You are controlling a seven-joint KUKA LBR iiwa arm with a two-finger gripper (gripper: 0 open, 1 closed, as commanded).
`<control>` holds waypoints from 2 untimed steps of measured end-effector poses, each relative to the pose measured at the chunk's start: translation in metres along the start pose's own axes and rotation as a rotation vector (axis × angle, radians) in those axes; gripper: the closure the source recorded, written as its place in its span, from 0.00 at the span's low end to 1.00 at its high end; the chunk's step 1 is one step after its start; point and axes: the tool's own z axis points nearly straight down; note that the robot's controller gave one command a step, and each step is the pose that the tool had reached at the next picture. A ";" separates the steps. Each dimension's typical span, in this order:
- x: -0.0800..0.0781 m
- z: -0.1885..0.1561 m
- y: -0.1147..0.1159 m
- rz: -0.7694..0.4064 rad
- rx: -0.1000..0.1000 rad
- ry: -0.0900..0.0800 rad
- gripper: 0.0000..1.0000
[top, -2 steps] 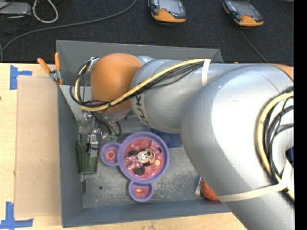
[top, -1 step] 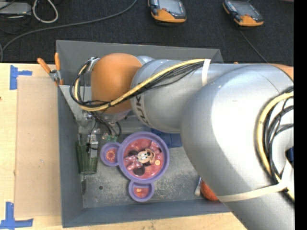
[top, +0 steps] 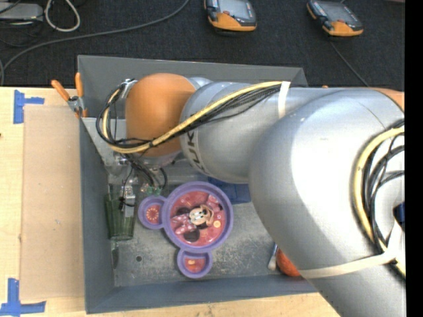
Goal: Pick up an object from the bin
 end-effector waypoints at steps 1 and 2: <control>0.000 0.000 0.000 0.001 0.000 0.000 0.00; 0.002 0.000 0.000 0.001 0.002 0.011 1.00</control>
Offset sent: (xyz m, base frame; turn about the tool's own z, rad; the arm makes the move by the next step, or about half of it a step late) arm -0.0065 -0.0322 0.2253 0.0317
